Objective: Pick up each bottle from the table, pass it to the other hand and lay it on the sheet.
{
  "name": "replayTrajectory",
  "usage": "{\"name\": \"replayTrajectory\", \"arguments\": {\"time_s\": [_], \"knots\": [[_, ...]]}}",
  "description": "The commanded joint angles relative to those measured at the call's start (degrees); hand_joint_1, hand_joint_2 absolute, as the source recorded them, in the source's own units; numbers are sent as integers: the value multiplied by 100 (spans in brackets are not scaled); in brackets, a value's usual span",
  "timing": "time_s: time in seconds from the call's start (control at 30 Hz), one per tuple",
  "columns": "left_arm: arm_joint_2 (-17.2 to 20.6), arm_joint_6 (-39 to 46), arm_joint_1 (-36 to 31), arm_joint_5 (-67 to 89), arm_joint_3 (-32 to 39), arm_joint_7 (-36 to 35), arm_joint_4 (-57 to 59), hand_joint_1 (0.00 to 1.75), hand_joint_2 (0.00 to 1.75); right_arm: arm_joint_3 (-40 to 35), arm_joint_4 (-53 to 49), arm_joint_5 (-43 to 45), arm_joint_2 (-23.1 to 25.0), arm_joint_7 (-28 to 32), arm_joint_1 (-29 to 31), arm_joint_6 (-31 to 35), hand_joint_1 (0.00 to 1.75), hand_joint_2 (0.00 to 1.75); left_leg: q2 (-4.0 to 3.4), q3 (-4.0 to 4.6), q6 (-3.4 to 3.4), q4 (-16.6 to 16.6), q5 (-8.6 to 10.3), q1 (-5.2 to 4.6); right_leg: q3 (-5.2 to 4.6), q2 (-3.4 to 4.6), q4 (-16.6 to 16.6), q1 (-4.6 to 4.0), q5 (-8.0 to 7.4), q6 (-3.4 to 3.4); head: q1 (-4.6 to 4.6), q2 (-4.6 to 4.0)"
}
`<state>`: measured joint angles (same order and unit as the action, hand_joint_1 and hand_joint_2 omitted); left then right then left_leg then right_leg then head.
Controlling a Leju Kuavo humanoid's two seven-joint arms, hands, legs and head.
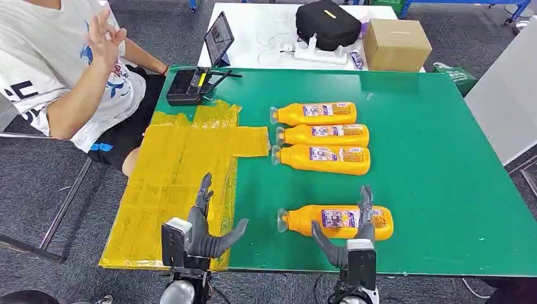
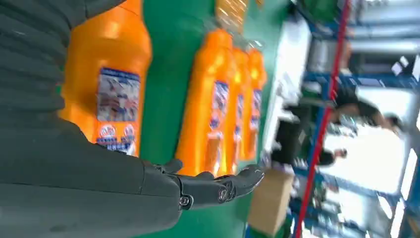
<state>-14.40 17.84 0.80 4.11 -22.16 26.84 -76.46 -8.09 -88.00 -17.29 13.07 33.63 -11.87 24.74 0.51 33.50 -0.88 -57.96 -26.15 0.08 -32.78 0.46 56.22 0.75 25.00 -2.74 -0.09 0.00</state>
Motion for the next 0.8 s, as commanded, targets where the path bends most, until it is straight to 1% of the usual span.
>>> {"name": "replayTrajectory", "arguments": {"time_s": [0.03,0.07,0.13,0.17,0.2,0.23,0.27,0.33,0.37,0.47,0.5,0.57,0.6,0.63,0.73,0.8], "knots": [[-64,-78,-152,98,255,88,293,0,175,-402,-460,-1110,-1104,-945,172,-528,0,175,-2,-7,2,0,-1,5,11,-5,-7,-6,-3,6,0,0],[-69,-91,-156,114,273,93,304,0,175,-435,-503,-1211,-1205,-1073,173,-631,0,175,-5,-14,3,-2,-4,7,19,-4,-9,-9,-2,9,0,0],[-80,-113,-138,184,340,96,325,0,175,-538,-572,-1781,-1614,-1626,148,-885,0,175,-1,-8,1,2,-1,3,13,-5,-10,-4,-3,5,0,0],[-78,-115,-121,208,360,97,314,0,175,-521,-630,-1886,-1718,-1724,107,-902,0,175,1,-6,0,2,0,2,11,-6,-8,-2,-2,4,0,0],[-87,-129,-98,253,407,97,303,0,175,-560,-734,-1938,-1937,-1911,65,-1097,0,175,1,-12,1,2,-2,3,19,-8,-12,-4,-2,5,0,0],[-89,-135,-89,265,433,97,300,0,175,-532,-818,-1939,-2039,-1958,17,-1137,0,175,4,-5,0,2,-1,1,11,-8,-9,-1,-1,3,0,0],[-95,-149,-86,306,471,94,307,0,175,-564,-896,-1967,-2221,-2147,-10,-1339,0,175,3,-6,0,1,-1,-1,11,-8,-7,1,0,3,0,0],[-106,-173,-92,335,518,91,335,0,175,-511,-981,-1956,-2381,-2277,-61,-1464,0,175,2,-7,0,1,-3,-2,12,-7,-8,1,0,4,0,0],[-120,-200,-101,362,553,85,365,0,175,-541,-1002,-1948,-2583,-2491,-69,-1685,0,175,2,-8,-1,2,-3,-5,12,-7,-8,3,0,4,0,0],[-151,-283,-143,401,585,70,455,0,175,-545,-940,-1972,-2955,-2804,-60,-1939,0,175,2,-2,-3,2,-2,-8,5,-4,-6,6,-1,2,-2,0],[-158,-286,-146,400,586,70,469,0,175,-528,-915,-1969,-2968,-2804,-54,-1937,0,175,4,-11,-2,0,-5,-3,18,-10,-11,0,0,5,0,0],[-163,-340,-170,422,574,53,509,0,175,-633,-873,-2161,-3112,-3032,-26,-2041,0,175,3,-5,-3,1,-2,-8,8,-6,-8,4,-1,3,-2,0],[-163,-340,-170,422,574,53,509,0,175,-633,-873,-2161,-3112,-3032,-26,-2041,0,175,1,-10,-2,1,-4,-6,14,-6,-10,2,-1,5,0,0],[-172,-365,-193,430,574,35,551,0,175,-703,-857,-2231,-3225,-3172,-9,-2077,0,175,-2,-6,-2,1,-4,-7,9,-2,-9,3,-2,5,0,0],[-181,-410,-242,430,571,16,653,0,175,-754,-647,-2301,-3323,-3267,166,-2120,0,175,-5,-10,-1,0,-5,-6,12,-2,-9,1,-2,6,0,0],[-199,-455,-272,436,559,-2,687,0,175,-787,-494,-2681,-3334,-3342,316,-2011,0,175,-3,-5,-2,2,-2,-7,7,-1,-9,3,-3,4,-2,0]]}}
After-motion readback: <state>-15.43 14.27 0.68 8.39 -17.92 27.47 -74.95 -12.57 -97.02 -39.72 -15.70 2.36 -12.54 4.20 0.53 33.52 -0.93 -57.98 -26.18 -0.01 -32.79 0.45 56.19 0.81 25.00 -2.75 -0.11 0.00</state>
